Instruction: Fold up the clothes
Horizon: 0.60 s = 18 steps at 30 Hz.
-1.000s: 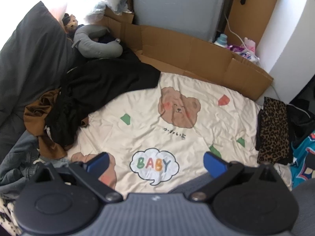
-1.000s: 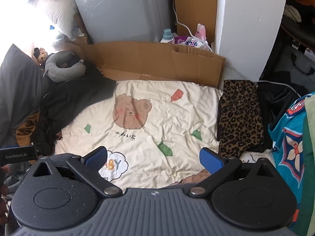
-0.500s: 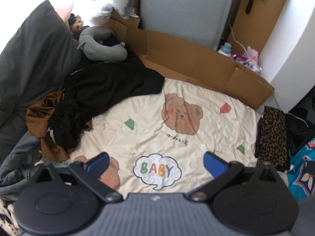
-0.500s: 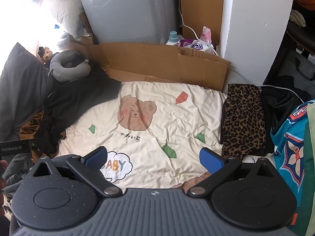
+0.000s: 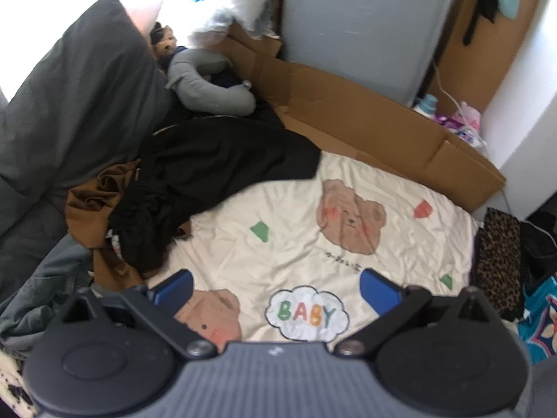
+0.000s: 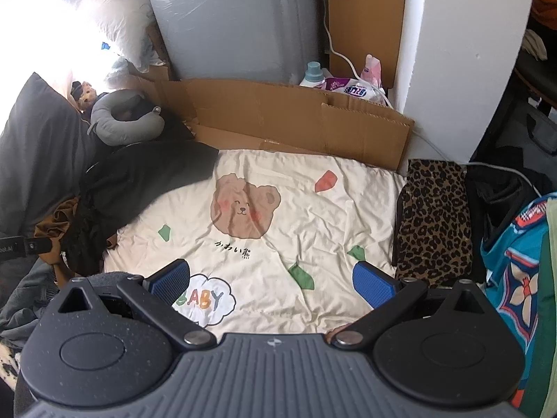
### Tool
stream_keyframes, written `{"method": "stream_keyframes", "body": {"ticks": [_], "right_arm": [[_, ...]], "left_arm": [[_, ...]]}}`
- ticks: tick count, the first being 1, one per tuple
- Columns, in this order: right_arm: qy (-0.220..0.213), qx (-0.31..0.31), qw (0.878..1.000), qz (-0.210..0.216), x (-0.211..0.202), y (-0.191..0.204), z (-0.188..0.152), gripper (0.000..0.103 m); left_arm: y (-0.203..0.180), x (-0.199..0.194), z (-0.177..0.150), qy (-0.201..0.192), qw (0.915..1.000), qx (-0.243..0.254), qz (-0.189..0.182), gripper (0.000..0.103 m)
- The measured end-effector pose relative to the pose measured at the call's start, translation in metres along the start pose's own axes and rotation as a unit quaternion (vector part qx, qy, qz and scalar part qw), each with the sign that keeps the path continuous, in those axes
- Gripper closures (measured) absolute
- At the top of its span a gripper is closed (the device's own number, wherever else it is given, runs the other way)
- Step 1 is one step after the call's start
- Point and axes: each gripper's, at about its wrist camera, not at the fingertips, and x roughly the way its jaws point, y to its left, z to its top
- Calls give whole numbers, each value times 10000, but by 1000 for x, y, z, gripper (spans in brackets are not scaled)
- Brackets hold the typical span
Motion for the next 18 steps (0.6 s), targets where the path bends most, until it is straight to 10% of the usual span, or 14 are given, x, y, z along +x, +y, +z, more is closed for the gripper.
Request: {"method": "stream_keyframes", "body": {"ticks": [18], "right_arm": [[245,-553,9982,-27,70,43,50,0]], "left_arm": [[56,57,31,2,9997,-239,69,1]]}}
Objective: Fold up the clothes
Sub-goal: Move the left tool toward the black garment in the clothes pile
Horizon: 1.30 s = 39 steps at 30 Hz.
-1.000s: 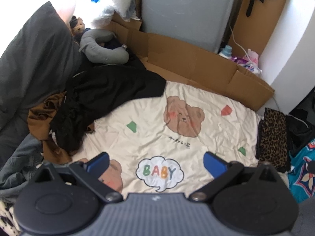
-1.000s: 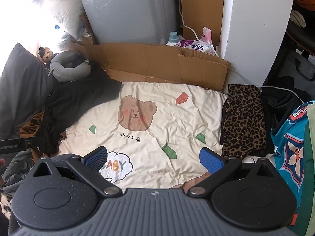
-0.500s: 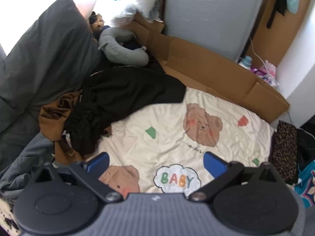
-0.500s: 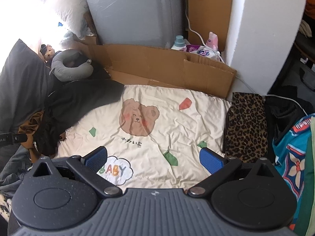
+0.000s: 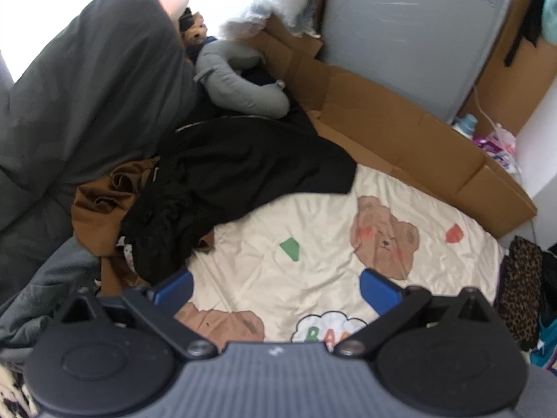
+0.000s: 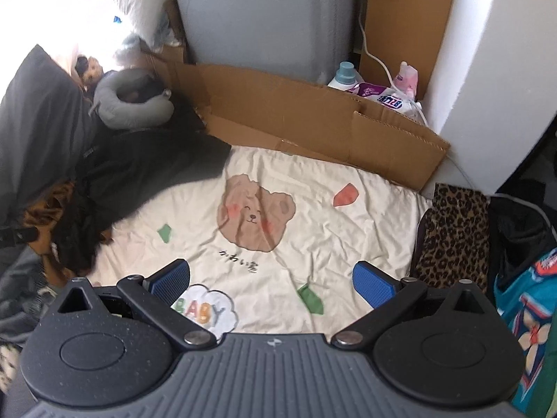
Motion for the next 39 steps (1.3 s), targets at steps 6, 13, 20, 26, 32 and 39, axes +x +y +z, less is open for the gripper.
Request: {"method": "stream_keyframes", "body": {"ticks": [6,13,20,26,32,39], "right_arm": [[99,-278,9995,-122,41,13,15,0],[264,-675,9973,-125,90,30,28,0],[338,-933,9950,-117,137,53,33,0],[475,-911,9947,-102,173,69,26,0],[631,-1041,9926,-39,205,89,18,0],[565,-1232,9906,197,236,115,19,0]], "left_arm": [[30,29,7,-43,9996,-201,169,1],[63,65,12,36,9986,-310,420,6],[86,97,14,134,9985,-359,385,7],[108,128,12,274,9962,-589,580,3],[134,156,10,382,9936,-808,691,2],[155,180,17,258,9943,-870,558,1]]}}
